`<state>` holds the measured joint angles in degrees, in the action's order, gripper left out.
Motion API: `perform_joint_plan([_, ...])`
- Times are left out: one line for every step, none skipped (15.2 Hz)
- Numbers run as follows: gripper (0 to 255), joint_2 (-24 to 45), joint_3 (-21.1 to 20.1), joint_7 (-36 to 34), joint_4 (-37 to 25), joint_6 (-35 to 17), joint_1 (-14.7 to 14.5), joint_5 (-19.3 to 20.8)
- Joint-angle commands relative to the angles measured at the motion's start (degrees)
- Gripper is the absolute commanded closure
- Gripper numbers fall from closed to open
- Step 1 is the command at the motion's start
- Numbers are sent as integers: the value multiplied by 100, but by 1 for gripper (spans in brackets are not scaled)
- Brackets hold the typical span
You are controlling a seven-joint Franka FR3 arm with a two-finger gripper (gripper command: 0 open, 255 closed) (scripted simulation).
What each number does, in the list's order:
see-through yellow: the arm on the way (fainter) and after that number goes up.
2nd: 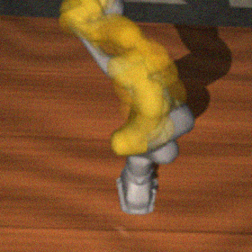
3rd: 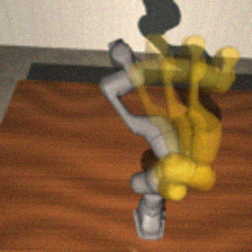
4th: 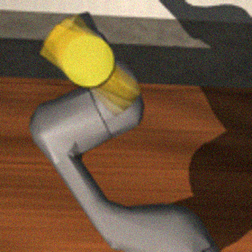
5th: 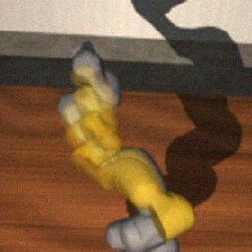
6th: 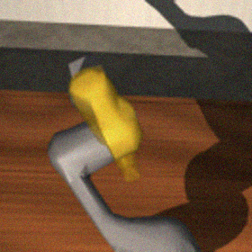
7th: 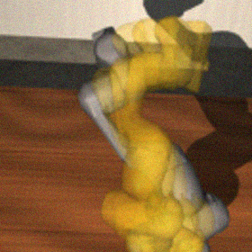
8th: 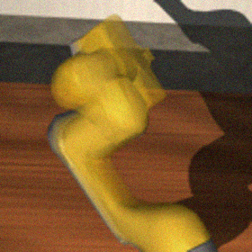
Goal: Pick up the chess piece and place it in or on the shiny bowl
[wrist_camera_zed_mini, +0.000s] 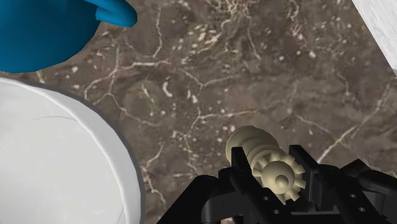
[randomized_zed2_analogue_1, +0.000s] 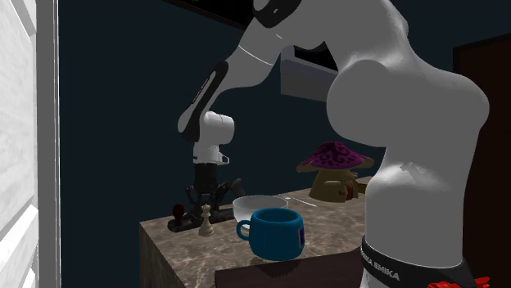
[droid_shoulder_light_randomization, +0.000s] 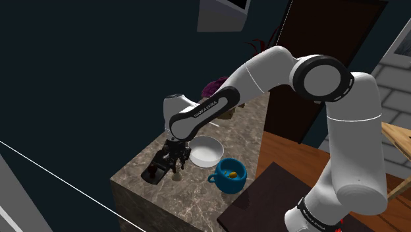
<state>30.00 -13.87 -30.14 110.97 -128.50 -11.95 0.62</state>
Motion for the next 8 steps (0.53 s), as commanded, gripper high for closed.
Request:
perform_joint_plan([255,2,3,0,4,1,2,1])
perform_joint_plan([255,3,3,-1,2,2,1,1])
perform_joint_plan([255,3,3,0,0,5,1,1])
perform_joint_plan([255,4,4,2,1,2,3,2])
perform_joint_plan([255,5,5,5,2,1,5,2])
perform_joint_plan([255,4,3,-1,2,1,1,2])
perform_joint_plan([255,-54,-6,2,4,56,9,-11])
perform_joint_plan([255,-112,-15,4,5,112,16,-23])
